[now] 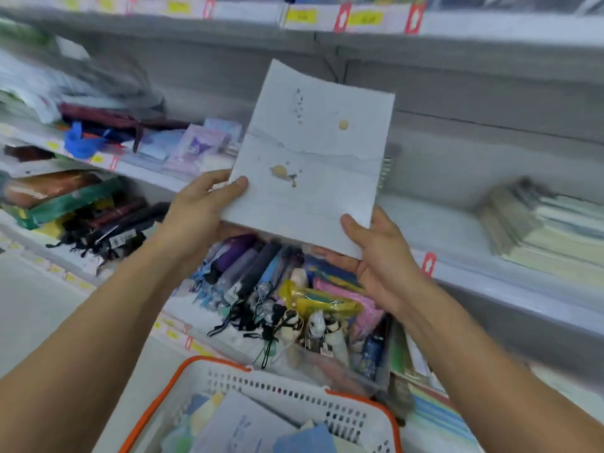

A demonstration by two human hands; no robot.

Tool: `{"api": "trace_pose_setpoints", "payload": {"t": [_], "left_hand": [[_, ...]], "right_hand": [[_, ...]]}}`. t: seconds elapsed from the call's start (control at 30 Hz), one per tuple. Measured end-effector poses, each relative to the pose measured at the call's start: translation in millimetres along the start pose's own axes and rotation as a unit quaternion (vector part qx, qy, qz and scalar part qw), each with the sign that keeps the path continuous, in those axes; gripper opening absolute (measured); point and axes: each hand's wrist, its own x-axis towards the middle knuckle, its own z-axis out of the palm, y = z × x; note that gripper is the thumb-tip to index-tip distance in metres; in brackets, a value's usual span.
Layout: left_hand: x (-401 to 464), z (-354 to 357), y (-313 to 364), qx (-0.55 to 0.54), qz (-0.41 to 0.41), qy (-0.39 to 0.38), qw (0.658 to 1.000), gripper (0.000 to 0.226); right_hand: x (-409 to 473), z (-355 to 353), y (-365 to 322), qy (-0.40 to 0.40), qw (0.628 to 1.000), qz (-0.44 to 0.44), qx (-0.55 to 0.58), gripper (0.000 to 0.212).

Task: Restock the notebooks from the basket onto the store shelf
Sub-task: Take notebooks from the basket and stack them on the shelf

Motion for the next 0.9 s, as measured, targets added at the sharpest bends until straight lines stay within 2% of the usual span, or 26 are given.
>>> {"api": "trace_pose_setpoints", "payload": {"t": [0.13, 0.2, 0.27, 0.3, 0.4, 0.47, 0.53, 0.57, 0.6, 0.67, 0.73, 0.9], "left_hand": [[-1, 36, 7, 0.018, 0.004, -0.04, 0.999, 0.036], [-1, 44, 3, 0.026, -0.007, -0.044, 0.999, 0.036], [-1, 45, -5, 0.046, -0.021, -0.04, 0.998, 0.034], [0, 45, -10, 0.056, -0.027, -0.036, 0.997, 0.033], [3, 43, -22, 0.067, -0.046, -0.025, 0.996, 0.03], [6, 43, -27, 0.077, -0.055, -0.027, 0.995, 0.028], [8, 42, -31, 0.082, -0.06, -0.034, 0.994, 0.026], [9, 41, -33, 0.081, -0.061, -0.035, 0.994, 0.024], [10, 41, -35, 0.08, -0.062, -0.036, 0.994, 0.023], [11, 39, -38, 0.08, -0.063, -0.035, 0.994, 0.021], [12, 37, -41, 0.09, -0.059, -0.038, 0.993, 0.019], [13, 30, -43, 0.111, -0.053, -0.037, 0.992, 0.017]], "right_hand": [[47, -21, -65, 0.092, 0.992, 0.035, 0.079, 0.022], [74, -28, -83, 0.112, 0.99, 0.072, 0.052, 0.019], [96, -34, -91, 0.123, 0.989, 0.078, -0.013, 0.009], [105, -36, -94, 0.125, 0.988, 0.071, -0.058, 0.01], [118, -43, -102, 0.116, 0.976, 0.029, -0.18, 0.03], [124, -49, -103, 0.093, 0.969, 0.035, -0.226, 0.039], [135, -54, -99, 0.085, 0.958, 0.046, -0.27, 0.073], [141, -55, -97, 0.093, 0.949, 0.046, -0.296, 0.09], [148, -57, -96, 0.113, 0.934, 0.034, -0.338, 0.092], [160, -60, -94, 0.176, 0.876, -0.02, -0.449, 0.063], [171, -66, -92, 0.228, 0.826, -0.067, -0.512, 0.056], [187, -72, -80, 0.252, 0.795, -0.107, -0.542, 0.064]]}}
